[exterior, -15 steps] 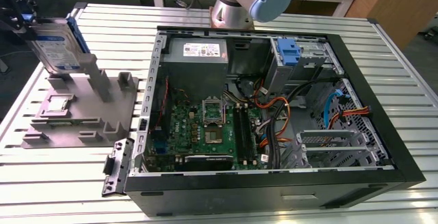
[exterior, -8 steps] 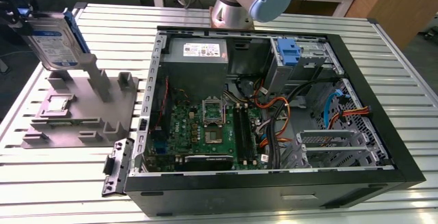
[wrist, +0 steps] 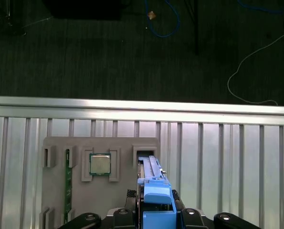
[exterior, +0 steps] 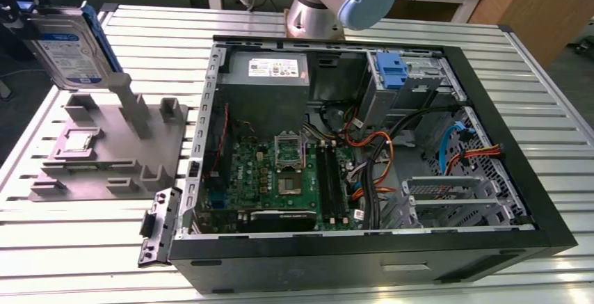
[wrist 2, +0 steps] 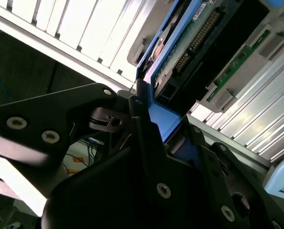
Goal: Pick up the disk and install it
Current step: 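Pick up the disk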
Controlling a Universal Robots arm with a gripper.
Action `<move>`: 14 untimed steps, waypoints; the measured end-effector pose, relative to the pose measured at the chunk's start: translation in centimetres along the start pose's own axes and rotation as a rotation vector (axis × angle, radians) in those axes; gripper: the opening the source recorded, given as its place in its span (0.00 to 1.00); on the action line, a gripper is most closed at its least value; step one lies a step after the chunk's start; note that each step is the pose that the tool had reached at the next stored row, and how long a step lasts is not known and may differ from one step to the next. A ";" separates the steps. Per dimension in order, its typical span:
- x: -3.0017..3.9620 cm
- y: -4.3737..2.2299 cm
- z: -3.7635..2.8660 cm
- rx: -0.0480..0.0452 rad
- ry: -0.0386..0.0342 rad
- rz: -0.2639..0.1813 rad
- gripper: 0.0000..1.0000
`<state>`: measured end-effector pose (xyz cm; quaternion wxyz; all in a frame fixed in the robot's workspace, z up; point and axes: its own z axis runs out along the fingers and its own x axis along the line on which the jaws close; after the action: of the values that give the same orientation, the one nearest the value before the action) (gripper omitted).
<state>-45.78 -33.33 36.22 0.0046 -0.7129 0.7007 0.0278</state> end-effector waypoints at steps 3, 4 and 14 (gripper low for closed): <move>-0.03 0.02 -0.57 0.0000 -0.0001 0.000 0.37; -0.04 0.02 -0.75 0.0000 -0.0001 0.000 0.37; -0.11 0.08 -2.45 0.0000 -0.0001 0.000 0.37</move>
<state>-45.79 -33.33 38.68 0.0046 -0.7129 0.7007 0.0278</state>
